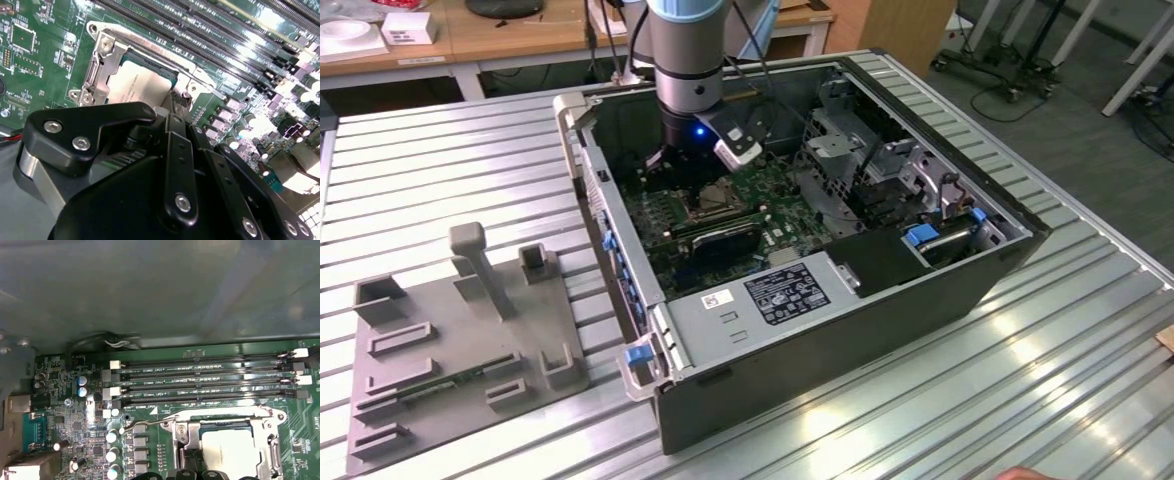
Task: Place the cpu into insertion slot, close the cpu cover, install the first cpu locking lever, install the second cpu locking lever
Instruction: 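Close the cpu cover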
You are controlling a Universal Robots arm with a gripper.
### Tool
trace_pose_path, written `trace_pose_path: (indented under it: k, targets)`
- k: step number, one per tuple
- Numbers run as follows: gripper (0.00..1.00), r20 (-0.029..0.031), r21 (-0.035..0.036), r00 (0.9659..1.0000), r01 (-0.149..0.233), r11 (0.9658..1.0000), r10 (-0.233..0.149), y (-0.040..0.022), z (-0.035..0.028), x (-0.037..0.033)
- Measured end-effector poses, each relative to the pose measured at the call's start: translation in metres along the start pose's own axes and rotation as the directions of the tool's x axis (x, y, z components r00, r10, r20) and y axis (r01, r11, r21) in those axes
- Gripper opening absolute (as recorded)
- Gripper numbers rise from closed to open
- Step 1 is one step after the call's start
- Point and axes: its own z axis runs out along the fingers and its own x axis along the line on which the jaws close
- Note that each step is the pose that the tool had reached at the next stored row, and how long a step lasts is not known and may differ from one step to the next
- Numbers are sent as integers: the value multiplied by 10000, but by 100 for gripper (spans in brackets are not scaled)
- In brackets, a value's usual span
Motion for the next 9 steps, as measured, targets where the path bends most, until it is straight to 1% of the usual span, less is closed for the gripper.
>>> trace_pose_path:
  k: [2,4,9]
  targets:
    - [10,7,-12,10000,0,10000,0,4,-20,-3]
    - [10,-5,6,10000,0,10000,0,2,-53,-3]
    - [10,-5,6,10000,0,10000,0,5,-123,-7]
